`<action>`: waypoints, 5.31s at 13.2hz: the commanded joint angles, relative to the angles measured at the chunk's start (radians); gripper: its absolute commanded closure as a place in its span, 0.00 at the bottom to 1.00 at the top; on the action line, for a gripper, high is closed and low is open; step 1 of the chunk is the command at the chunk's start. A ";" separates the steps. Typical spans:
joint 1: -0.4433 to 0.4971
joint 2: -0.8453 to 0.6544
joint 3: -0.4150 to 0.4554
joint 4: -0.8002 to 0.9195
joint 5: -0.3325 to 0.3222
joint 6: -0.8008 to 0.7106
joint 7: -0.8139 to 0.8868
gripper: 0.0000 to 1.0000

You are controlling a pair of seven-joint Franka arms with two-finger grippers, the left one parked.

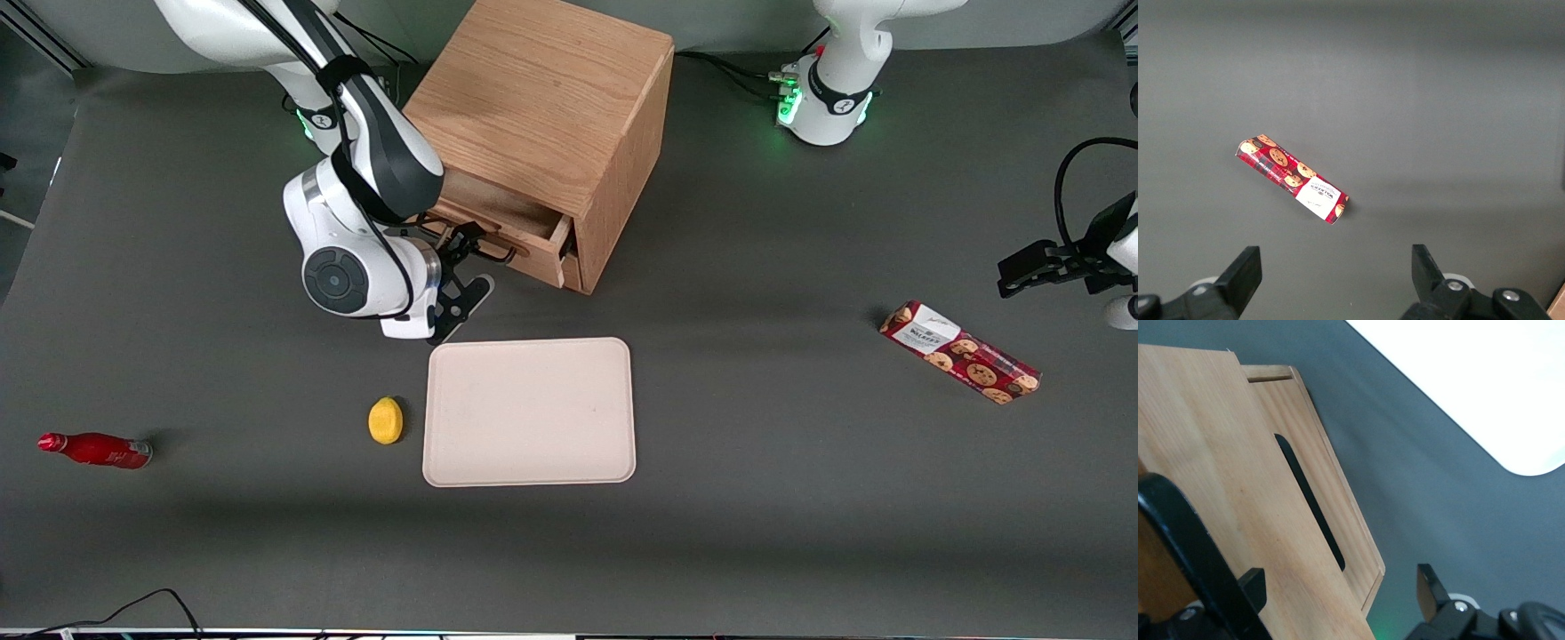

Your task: Open upper drawer

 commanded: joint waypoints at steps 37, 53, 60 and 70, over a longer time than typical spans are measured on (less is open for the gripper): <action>-0.442 0.169 0.324 0.292 -0.301 0.005 -0.213 0.00; -0.518 0.056 0.416 0.382 -0.360 -0.019 -0.218 0.00; -0.462 -0.279 0.179 0.188 -0.275 -0.136 0.210 0.00; -0.457 -0.474 -0.052 -0.038 -0.319 -0.127 0.259 0.00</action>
